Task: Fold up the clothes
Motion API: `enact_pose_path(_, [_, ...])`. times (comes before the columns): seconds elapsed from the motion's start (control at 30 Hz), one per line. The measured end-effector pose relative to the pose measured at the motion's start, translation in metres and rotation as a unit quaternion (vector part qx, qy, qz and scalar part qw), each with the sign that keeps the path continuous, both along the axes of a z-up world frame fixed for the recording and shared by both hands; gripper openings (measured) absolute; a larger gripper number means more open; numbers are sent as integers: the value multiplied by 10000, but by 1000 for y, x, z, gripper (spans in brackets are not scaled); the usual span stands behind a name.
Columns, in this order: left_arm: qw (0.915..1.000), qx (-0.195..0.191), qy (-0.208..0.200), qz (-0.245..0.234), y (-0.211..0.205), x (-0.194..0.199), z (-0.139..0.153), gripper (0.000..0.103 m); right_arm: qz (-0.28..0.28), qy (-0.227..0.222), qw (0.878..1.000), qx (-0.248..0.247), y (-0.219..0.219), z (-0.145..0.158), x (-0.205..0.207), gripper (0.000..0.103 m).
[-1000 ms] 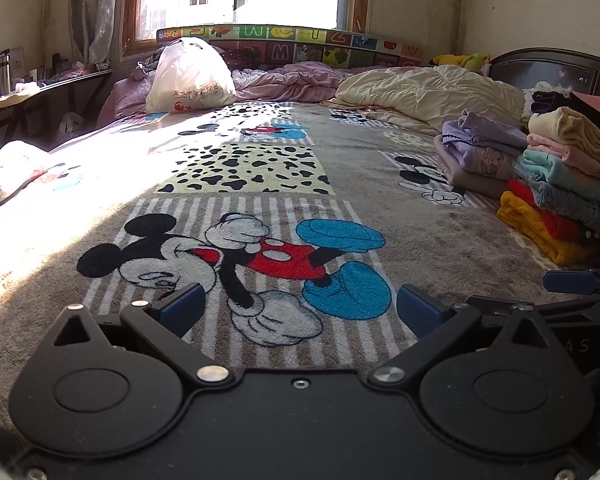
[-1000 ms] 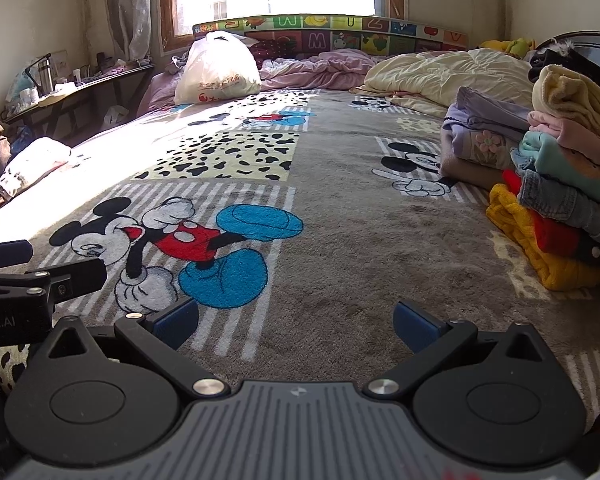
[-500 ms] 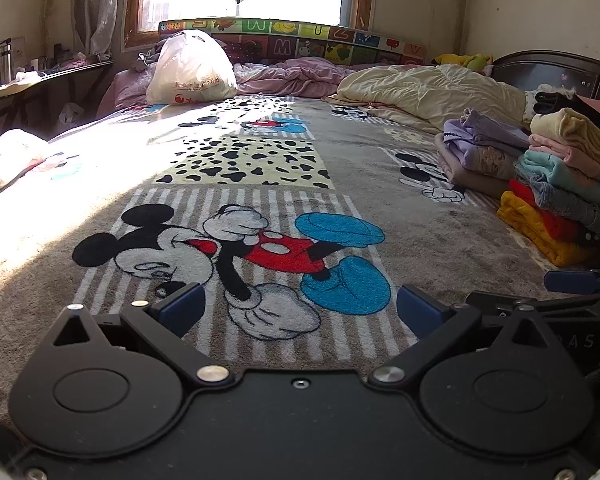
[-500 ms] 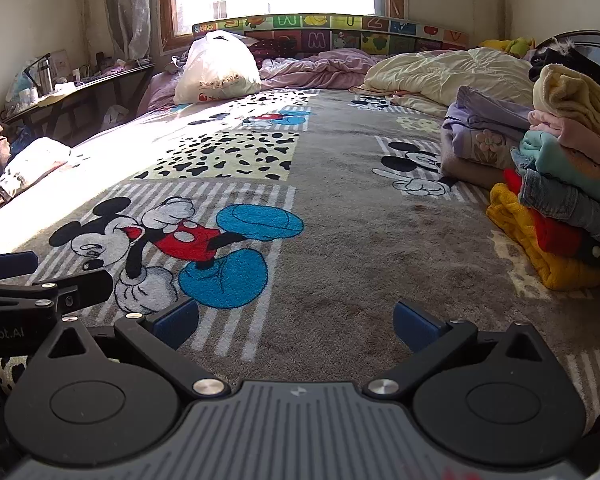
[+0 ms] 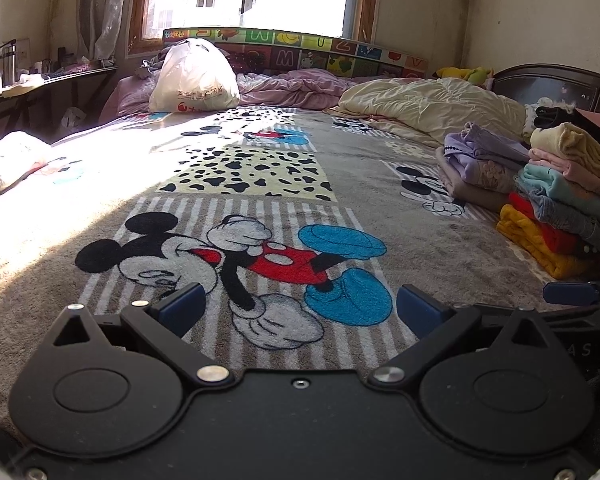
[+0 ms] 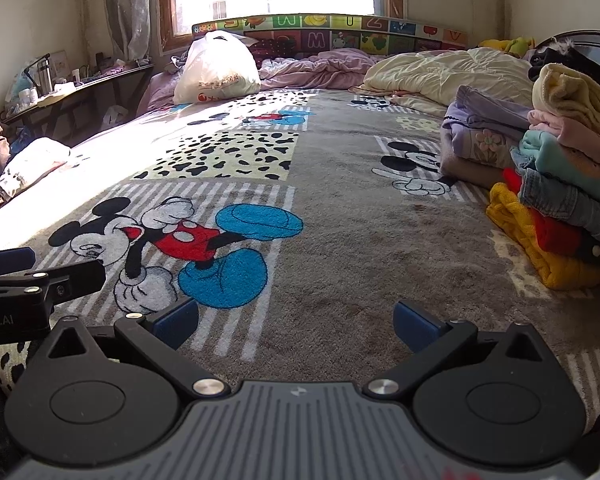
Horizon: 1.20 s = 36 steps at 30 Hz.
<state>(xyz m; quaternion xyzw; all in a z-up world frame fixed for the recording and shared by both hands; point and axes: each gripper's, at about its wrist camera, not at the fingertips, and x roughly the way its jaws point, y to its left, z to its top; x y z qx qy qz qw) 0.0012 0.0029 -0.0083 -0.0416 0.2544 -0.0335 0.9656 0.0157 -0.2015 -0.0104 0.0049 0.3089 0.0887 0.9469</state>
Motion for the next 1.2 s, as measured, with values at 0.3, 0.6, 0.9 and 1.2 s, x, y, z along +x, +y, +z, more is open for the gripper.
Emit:
enact_pose_path(0.3, [9999,-154,31,-9,5,1,-1,103,1,2,10000,-8,0,0,-1,103])
enact_pose_path(0.6, [9998,-168,67,-20,6,2,-4,103,12,31,10000,-22,1,-2,1,103])
enact_pose_path(0.9, [9999,-96,86,-2,6,3,-6,103,11,48,10000,-27,1,-4,2,103])
enact_pose_path(1.2, [9995,-240,175,120,11,6,-8,103,16,76,10000,-16,1,-7,4,103])
